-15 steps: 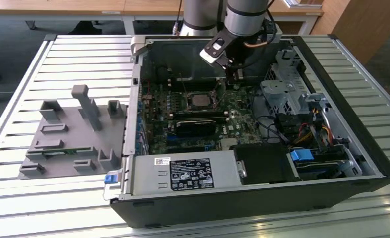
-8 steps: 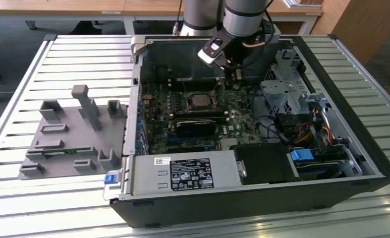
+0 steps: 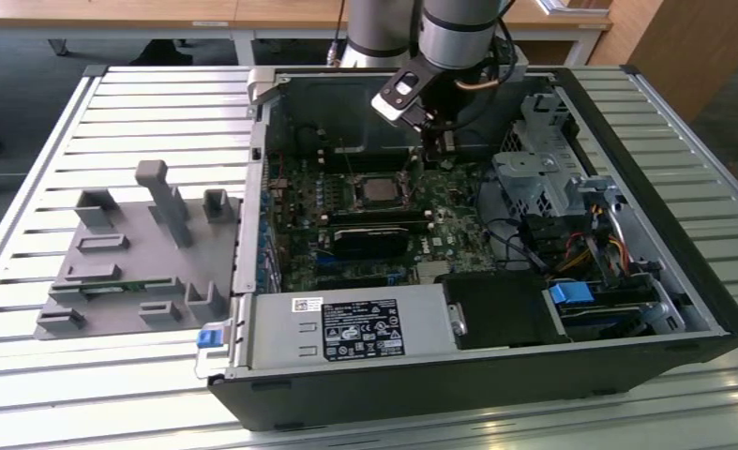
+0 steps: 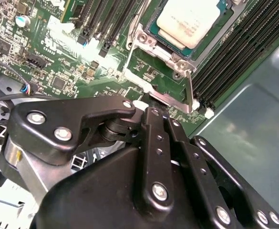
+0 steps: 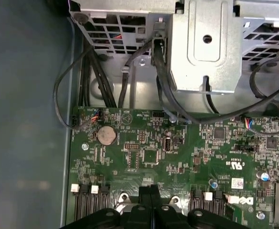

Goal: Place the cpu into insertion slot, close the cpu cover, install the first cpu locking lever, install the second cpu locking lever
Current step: 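Close the cpu cover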

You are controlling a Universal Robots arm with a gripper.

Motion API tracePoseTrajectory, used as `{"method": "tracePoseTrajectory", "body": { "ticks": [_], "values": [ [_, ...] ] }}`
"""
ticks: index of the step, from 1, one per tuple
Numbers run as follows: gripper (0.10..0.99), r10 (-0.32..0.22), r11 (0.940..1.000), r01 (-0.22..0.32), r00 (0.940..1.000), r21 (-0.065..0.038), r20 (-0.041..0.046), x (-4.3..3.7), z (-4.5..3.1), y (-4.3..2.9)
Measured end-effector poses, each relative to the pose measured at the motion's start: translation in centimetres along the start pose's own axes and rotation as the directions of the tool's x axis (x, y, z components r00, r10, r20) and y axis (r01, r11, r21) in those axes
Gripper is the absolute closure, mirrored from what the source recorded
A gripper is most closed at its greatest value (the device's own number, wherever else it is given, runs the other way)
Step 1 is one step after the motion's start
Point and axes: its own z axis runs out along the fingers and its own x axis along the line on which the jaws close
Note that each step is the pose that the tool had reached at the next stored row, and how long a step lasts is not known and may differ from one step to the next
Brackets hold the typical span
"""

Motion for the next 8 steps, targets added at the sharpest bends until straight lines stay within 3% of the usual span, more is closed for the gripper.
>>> {"method": "tracePoseTrajectory", "body": {
  "ticks": [8],
  "values": [
    [0.98, 0.0, 1.0, 0.0, 1.0, 0.0, 0.0, 0.02, 0.01, -0.86]
  ]
}}
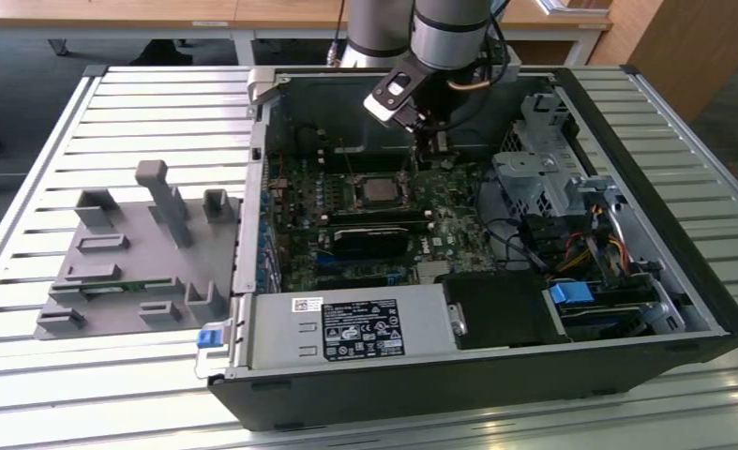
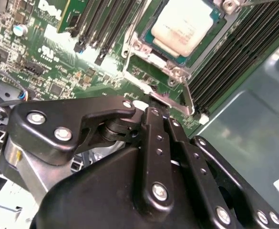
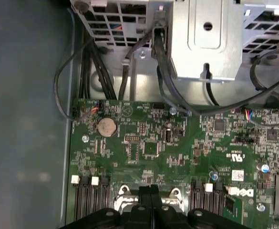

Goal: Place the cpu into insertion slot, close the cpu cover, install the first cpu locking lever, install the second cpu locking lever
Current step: 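Close the cpu cover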

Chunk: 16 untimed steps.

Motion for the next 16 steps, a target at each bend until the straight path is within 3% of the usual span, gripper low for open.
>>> {"method": "tracePoseTrajectory", "body": {
  "ticks": [8, 16],
  "values": [
    [0.98, 0.0, 1.0, 0.0, 1.0, 0.0, 0.0001, 0.02, 0.27, -0.69],
    [0.98, 0.0, 1.0, 0.0, 1.0, 0.0, 0.0, 0.04, 0.93, -1.96]
  ]
}}
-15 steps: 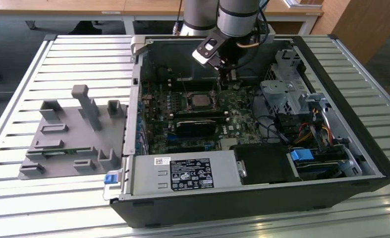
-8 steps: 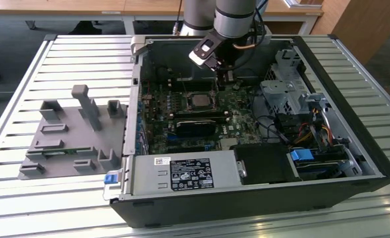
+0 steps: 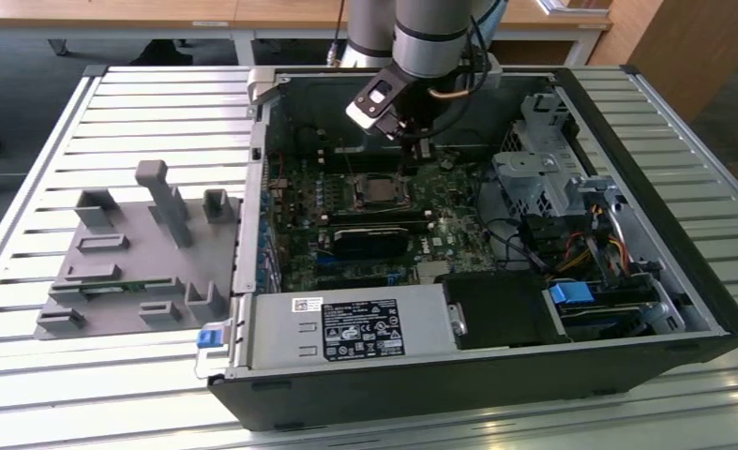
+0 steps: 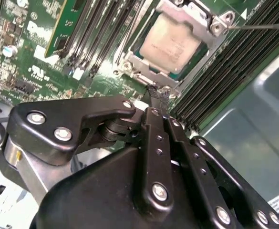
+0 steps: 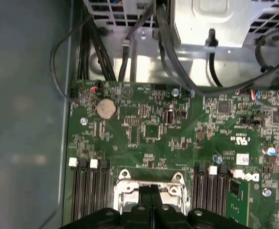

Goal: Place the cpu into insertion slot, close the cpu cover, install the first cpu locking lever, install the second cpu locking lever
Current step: 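Close the cpu cover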

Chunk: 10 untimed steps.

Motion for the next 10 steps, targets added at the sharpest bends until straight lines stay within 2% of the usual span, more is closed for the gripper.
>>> {"method": "tracePoseTrajectory", "body": {
  "ticks": [3, 7, 10],
  "values": [
    [0.98, 0.0, 1.0, 0.0, 1.0, 0.0, -0.0001, 0.0, 0.33, -0.41],
    [0.98, 0.0, 1.0, 0.0, 1.0, 0.0, 0.0002, 0.03, 0.5, -1.54],
    [0.98, 0.0, 1.0, 0.0, 1.0, 0.0, -0.0001, 0.05, 0.63, -2.04]
  ]
}}
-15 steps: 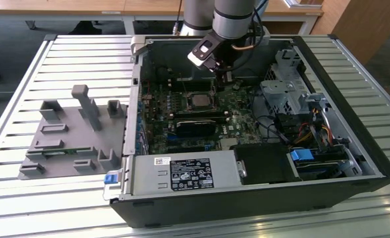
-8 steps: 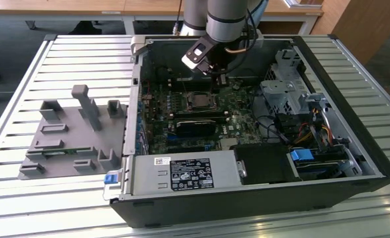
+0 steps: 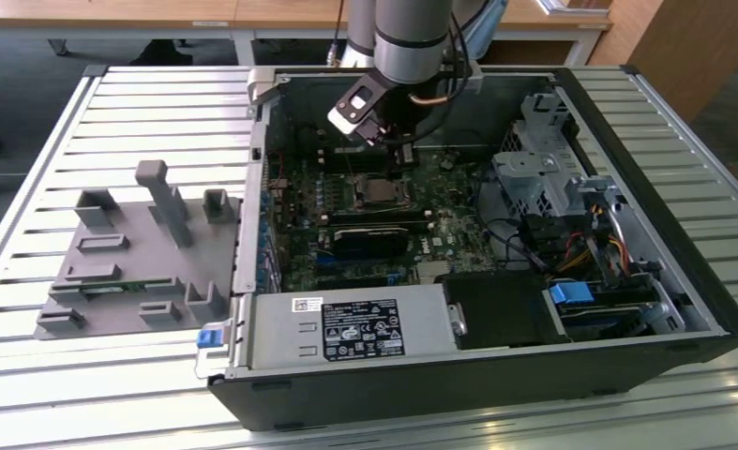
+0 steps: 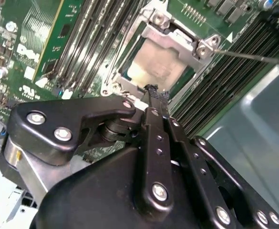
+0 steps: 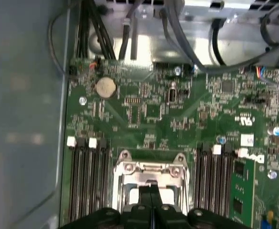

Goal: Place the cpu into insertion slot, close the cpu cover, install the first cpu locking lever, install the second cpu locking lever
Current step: 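Close the cpu cover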

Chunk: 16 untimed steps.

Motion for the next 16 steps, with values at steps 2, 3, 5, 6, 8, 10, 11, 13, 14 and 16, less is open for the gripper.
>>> {"method": "tracePoseTrajectory", "body": {
  "ticks": [2, 3, 5, 6, 8, 10, 11, 13, 14, 16],
  "values": [
    [0.98, 0.0, 1.0, 0.0, 1.0, 0.001, 0.0001, -0.06, 0.15, -0.09],
    [0.98, 0.0, 1.0, 0.0, 1.0, 0.001, 0.0, -0.11, 0.26, -0.15],
    [0.98, 0.0, 1.0, 0.0, 1.0, 0.001, 0.0, -0.16, 0.41, -0.39],
    [0.98, 0.0, 1.0, 0.0, 1.0, 0.001, 0.0002, -0.16, 0.45, -0.69],
    [0.98, 0.0, 1.0, 0.0, 1.0, 0.001, 0.0001, -0.13, 0.51, -1.4],
    [0.98, 0.0, 1.0, 0.0, 1.0, 0.001, 0.0, -0.11, 0.58, -2.02],
    [0.98, 0.0, 1.0, 0.0, 1.0, 0.001, 0.0, -0.11, 0.6, -2.23],
    [0.98, 0.0, 1.0, 0.0, 1.0, 0.001, 0.0001, -0.1, 0.64, -2.52],
    [0.98, 0.0, 1.0, 0.0, 1.0, 0.001, 0.0, -0.1, 0.66, -2.64],
    [0.98, 0.0, 1.0, 0.0, 1.0, 0.001, 0.0001, -0.1, 0.73, -2.86]
  ]
}}
